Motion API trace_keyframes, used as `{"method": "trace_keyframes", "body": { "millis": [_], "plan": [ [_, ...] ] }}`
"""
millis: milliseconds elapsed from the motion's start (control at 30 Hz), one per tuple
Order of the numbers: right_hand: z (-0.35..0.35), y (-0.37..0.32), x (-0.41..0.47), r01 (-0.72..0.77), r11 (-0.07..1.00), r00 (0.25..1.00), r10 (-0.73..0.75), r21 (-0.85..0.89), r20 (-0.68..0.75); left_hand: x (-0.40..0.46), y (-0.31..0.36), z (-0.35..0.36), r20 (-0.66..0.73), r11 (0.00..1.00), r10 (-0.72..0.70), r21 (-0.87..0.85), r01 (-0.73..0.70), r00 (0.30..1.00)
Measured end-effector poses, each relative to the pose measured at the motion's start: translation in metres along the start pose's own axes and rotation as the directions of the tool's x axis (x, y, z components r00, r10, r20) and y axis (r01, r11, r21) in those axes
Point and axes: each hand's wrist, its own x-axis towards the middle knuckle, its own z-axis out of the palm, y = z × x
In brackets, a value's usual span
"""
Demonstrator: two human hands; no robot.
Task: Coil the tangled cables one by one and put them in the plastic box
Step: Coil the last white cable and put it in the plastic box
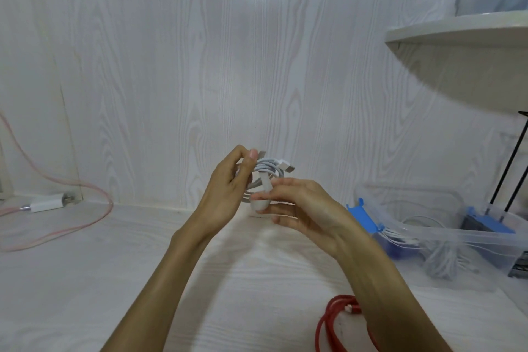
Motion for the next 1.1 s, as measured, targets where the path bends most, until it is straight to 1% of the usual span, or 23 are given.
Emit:
{"method": "trace_keyframes", "body": {
  "millis": [67,100,167,233,267,333,367,400,467,533,567,633,700,767,800,900,1000,1100],
  "plan": [
    [-0.002,-0.005,-0.004,0.015,0.99,0.998,-0.023,-0.141,-0.055,0.001,-0.001,0.0,-0.011,0.999,-0.041,-0.018,0.041,0.999],
    [-0.002,-0.007,-0.006,0.059,0.978,0.995,-0.074,-0.202,-0.067,0.002,0.0,0.001,-0.007,0.998,-0.061,-0.03,0.061,0.998],
    [-0.003,-0.01,-0.008,0.191,0.943,0.978,-0.206,-0.273,-0.028,0.002,0.001,0.001,0.007,0.993,-0.091,-0.068,0.091,0.996],
    [-0.004,-0.012,-0.009,0.292,0.92,0.956,-0.288,-0.262,0.053,0.003,0.002,0.0,0.018,0.989,-0.107,-0.104,0.109,0.994],
    [-0.006,-0.013,-0.009,0.304,0.926,0.952,-0.29,-0.223,0.093,0.004,0.002,0.001,0.022,0.987,-0.114,-0.113,0.115,0.993],
    [-0.011,-0.014,-0.009,0.273,0.955,0.951,-0.25,-0.112,0.182,0.004,0.002,0.001,0.03,0.982,-0.135,-0.13,0.138,0.99],
    [-0.014,-0.015,-0.01,0.278,0.957,0.943,-0.255,-0.086,0.216,0.004,0.002,0.001,0.035,0.98,-0.141,-0.14,0.144,0.989],
    [-0.016,-0.015,-0.01,0.312,0.945,0.932,-0.283,-0.101,0.226,0.004,0.002,0.001,0.041,0.978,-0.141,-0.149,0.145,0.989],
    [-0.022,-0.014,-0.011,0.397,0.895,0.915,-0.369,-0.203,0.164,0.004,0.002,0.001,0.069,0.976,-0.143,-0.154,0.152,0.987],
    [-0.024,-0.012,-0.01,0.446,0.85,0.889,-0.457,-0.281,0.028,0.005,0.002,0.004,0.12,0.974,-0.161,-0.14,0.177,0.98],
    [-0.026,-0.011,-0.008,0.473,0.813,0.855,-0.516,-0.338,-0.046,0.005,0.002,0.005,0.143,0.973,-0.17,-0.136,0.189,0.975],
    [-0.029,-0.006,-0.003,0.493,0.691,0.75,-0.646,-0.529,-0.145,0.005,0.002,0.009,0.177,0.97,-0.175,-0.139,0.201,0.969],
    [-0.03,-0.002,0.001,0.481,0.582,0.662,-0.731,-0.655,-0.163,0.005,0.002,0.012,0.214,0.966,-0.178,-0.151,0.212,0.961],
    [-0.028,0.003,0.004,0.497,0.543,0.622,-0.767,-0.677,-0.159,0.005,0.002,0.013,0.262,0.956,-0.181,-0.181,0.232,0.948],
    [-0.027,0.005,0.005,0.507,0.547,0.621,-0.768,-0.666,-0.159,0.006,0.001,0.013,0.283,0.949,-0.185,-0.198,0.246,0.941],
    [-0.023,0.01,0.007,0.523,0.611,0.647,-0.739,-0.595,-0.189,0.006,-0.002,0.013,0.323,0.931,-0.21,-0.222,0.29,0.923],
    [-0.021,0.013,0.009,0.536,0.645,0.645,-0.729,-0.545,-0.228,0.005,-0.002,0.013,0.34,0.926,-0.219,-0.225,0.305,0.915],
    [-0.021,0.013,0.013,0.531,0.73,0.679,-0.67,-0.43,-0.3,0.004,0.002,0.013,0.372,0.931,-0.215,-0.202,0.305,0.903]
  ]
}}
